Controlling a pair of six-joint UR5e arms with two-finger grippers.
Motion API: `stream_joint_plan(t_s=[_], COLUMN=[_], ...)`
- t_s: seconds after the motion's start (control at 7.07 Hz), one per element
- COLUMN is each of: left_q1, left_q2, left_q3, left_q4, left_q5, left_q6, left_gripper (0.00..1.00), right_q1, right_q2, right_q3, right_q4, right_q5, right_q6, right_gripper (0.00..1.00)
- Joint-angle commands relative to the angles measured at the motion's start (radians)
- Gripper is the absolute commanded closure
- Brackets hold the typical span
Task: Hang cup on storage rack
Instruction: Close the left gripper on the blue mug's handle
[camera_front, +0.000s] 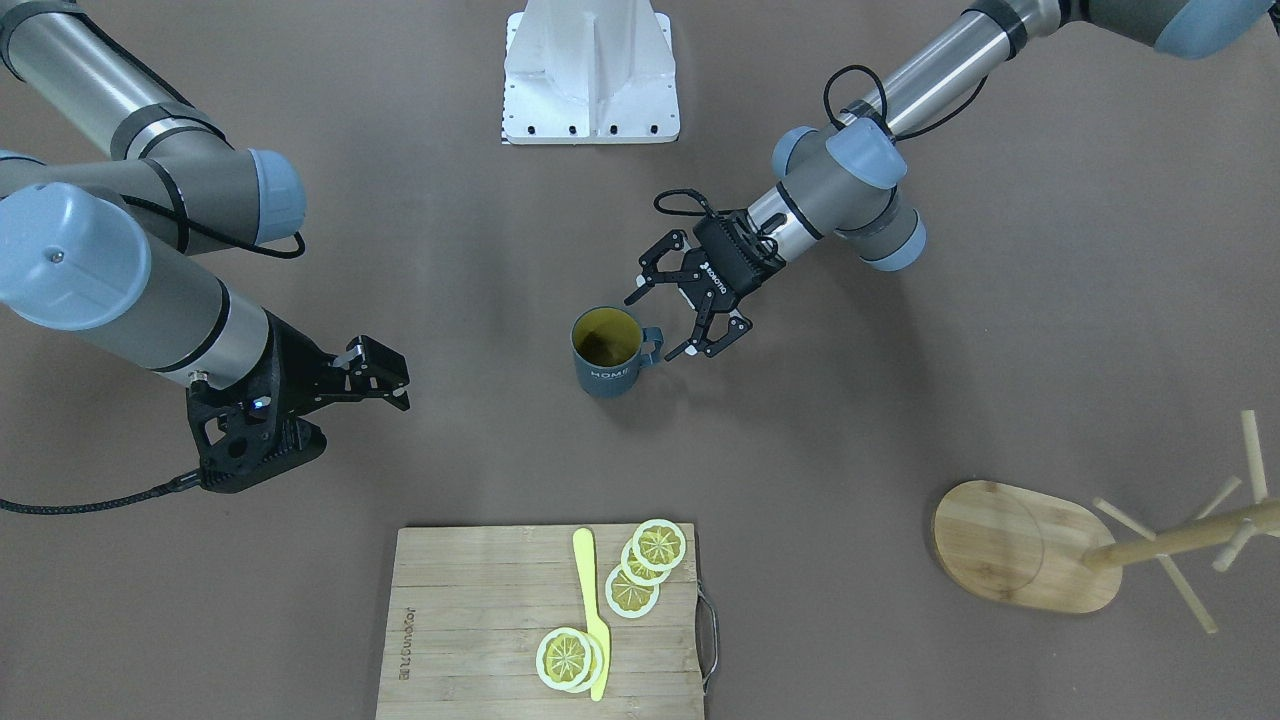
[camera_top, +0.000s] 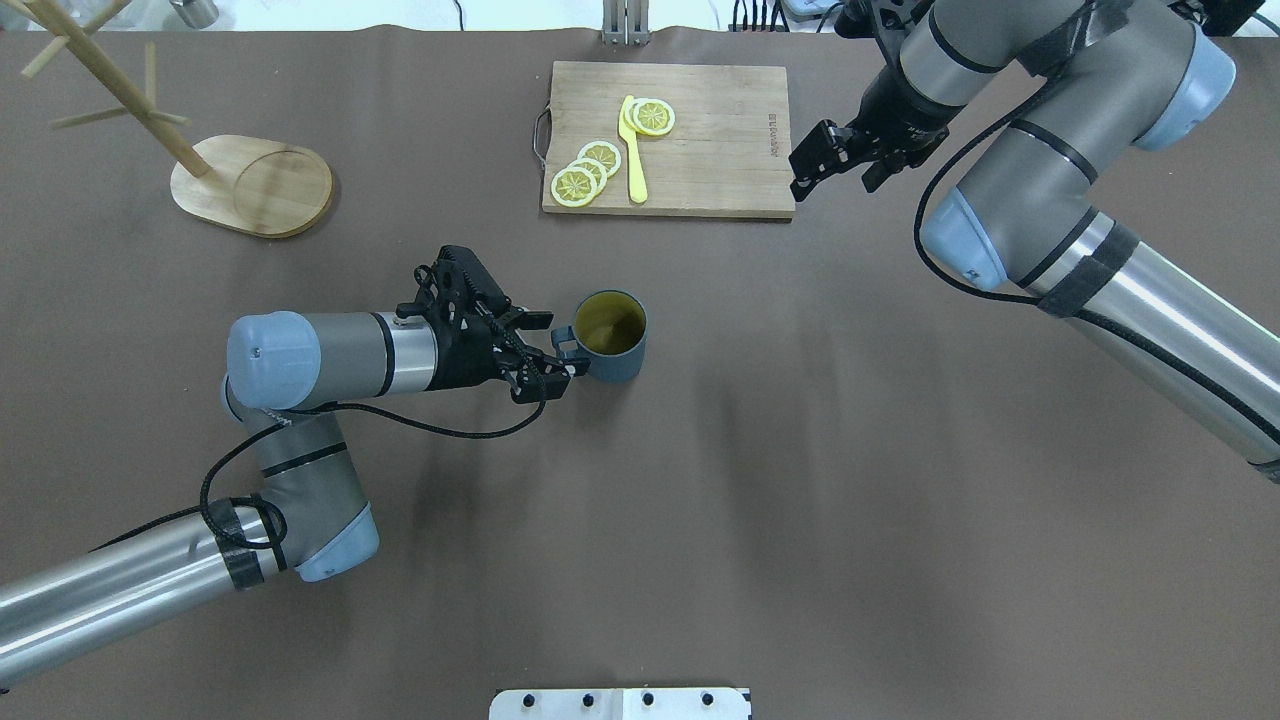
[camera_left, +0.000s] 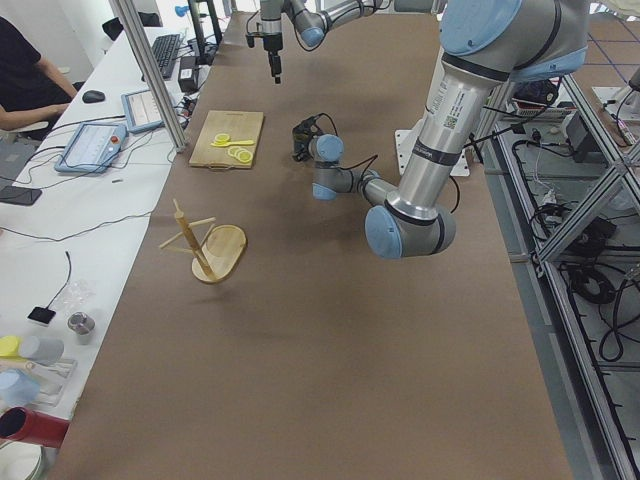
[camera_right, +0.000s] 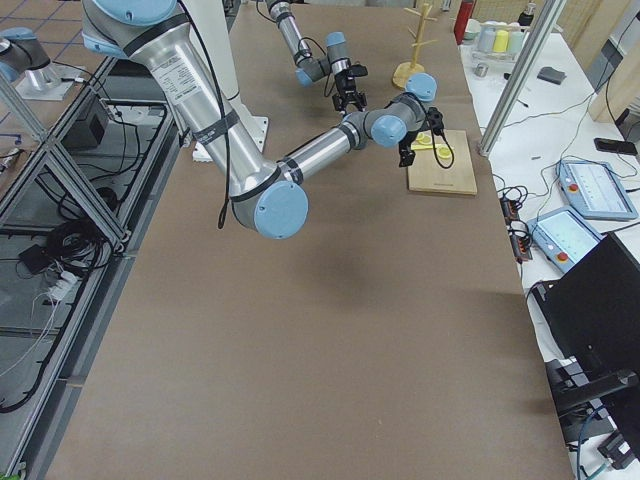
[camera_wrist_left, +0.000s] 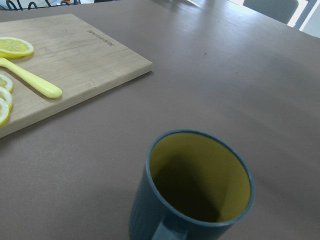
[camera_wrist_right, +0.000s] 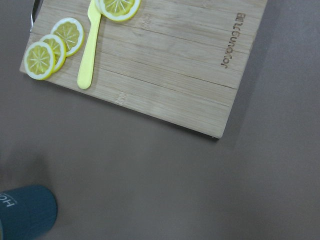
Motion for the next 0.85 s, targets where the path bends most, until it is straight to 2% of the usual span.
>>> stream_joint_plan(t_s=[0.0,0.14,0.28,0.71], left_q1=[0.001,0.003,0.004,-0.019], left_q2=[-0.005,-0.007,-0.007,-0.019], left_q3=[0.004,0.004,0.003,-0.088], left_q4=[0.001,0.003,0.0,0.015], left_q5=[0.002,0.003,0.035,0.059], left_q6=[0.0,-0.003,-0.015,-0.168], left_gripper=[0.67,0.81,1.0,1.0], right_q1=[0.0,0.0,-0.003,-0.005], right_q2=[0.004,0.005,0.01,0.013], right_q3=[0.001,0.001,0.001,0.001], right_q4=[0.001,0.002,0.002,0.002], right_q5=[0.0,0.0,0.0,0.0], right_q6=[0.008,0.02,0.038,0.039], right_gripper=[0.0,0.0,0.0,0.0])
